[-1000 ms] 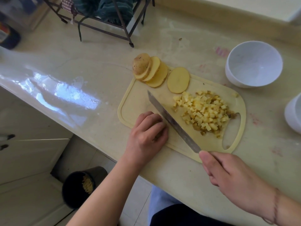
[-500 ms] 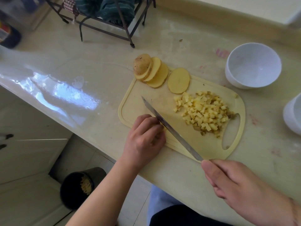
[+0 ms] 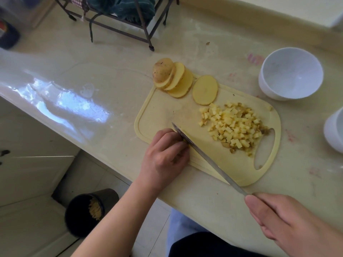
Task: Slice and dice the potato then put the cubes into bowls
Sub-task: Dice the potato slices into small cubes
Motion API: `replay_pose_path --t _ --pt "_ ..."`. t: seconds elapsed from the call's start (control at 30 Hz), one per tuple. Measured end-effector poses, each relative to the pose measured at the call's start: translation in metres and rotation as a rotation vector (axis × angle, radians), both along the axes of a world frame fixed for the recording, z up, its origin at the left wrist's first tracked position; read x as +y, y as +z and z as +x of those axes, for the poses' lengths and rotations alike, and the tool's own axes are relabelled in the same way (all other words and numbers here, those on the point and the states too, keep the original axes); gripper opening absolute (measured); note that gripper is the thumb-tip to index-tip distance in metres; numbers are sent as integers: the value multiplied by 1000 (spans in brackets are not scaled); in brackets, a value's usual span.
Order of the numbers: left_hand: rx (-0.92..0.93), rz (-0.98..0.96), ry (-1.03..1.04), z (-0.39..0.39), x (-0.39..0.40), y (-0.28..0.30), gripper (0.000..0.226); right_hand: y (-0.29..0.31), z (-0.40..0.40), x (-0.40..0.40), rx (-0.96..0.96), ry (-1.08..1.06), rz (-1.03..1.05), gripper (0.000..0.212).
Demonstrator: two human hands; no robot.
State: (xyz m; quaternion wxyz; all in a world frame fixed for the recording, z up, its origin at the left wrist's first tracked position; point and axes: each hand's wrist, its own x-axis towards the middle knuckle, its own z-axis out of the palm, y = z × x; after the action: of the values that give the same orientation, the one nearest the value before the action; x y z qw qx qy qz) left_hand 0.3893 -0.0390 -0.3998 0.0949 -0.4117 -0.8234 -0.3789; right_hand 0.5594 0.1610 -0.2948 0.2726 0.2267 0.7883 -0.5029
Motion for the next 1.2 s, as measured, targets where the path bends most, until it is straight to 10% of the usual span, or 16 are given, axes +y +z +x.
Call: replay_pose_path --t 0.83,1.2 --pt "21 -9 -2 -2 2 0 5 -4 -17 11 -88 -233 -134 67" --pt "-70 371 96 -14 18 71 9 13 14 30 217 186 573 74"
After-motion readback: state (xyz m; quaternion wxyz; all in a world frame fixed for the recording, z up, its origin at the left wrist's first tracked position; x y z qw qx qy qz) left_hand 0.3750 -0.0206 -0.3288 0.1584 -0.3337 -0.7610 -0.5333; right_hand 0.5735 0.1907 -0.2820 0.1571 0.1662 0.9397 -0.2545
